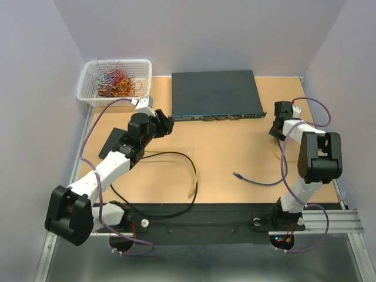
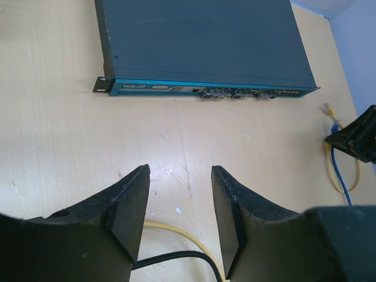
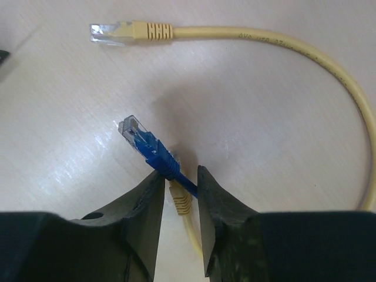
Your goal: Insert the plug into the switch port
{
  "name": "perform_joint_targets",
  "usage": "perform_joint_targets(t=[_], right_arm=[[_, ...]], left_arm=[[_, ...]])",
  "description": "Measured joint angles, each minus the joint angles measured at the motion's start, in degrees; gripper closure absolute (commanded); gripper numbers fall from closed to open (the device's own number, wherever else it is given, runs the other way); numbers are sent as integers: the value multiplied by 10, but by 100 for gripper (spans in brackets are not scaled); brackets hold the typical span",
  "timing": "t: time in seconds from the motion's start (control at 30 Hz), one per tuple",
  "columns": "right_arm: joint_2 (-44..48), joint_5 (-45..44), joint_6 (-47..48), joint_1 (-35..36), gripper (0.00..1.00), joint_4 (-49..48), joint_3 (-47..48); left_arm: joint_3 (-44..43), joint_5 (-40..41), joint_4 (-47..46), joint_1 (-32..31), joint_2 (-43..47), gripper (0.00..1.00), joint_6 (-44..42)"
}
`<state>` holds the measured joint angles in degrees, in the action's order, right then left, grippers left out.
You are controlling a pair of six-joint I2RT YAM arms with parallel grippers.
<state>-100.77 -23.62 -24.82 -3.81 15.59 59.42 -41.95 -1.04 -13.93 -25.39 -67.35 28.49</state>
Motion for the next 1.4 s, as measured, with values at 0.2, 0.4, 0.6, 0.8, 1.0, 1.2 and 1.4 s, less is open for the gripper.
perform_joint_targets(t=[0.2, 0.4, 0.6, 0.8, 1.0, 1.2, 1.4], right_arm=[[40, 24, 13, 0, 91, -11, 0], [77, 62, 26, 18, 99, -29, 0], [100, 147, 54, 96, 100, -54, -10], [137, 247, 127, 272, 100, -113, -48], [172, 356, 160, 351, 100, -175, -108], [184, 392, 160, 366, 100, -204, -111], [187, 421, 160, 387, 100, -209, -102]], left_arm=[[0, 0, 0, 0, -3, 44, 0], [1, 0, -3, 0, -4, 44, 0], [31, -24, -48, 0, -4, 44, 1], [61, -82, -115, 0, -4, 44, 5], [108, -139, -214, 0, 14, 43, 26], [135, -163, -286, -5, 6, 43, 49], [132, -159, -329, -55, -44, 43, 61]])
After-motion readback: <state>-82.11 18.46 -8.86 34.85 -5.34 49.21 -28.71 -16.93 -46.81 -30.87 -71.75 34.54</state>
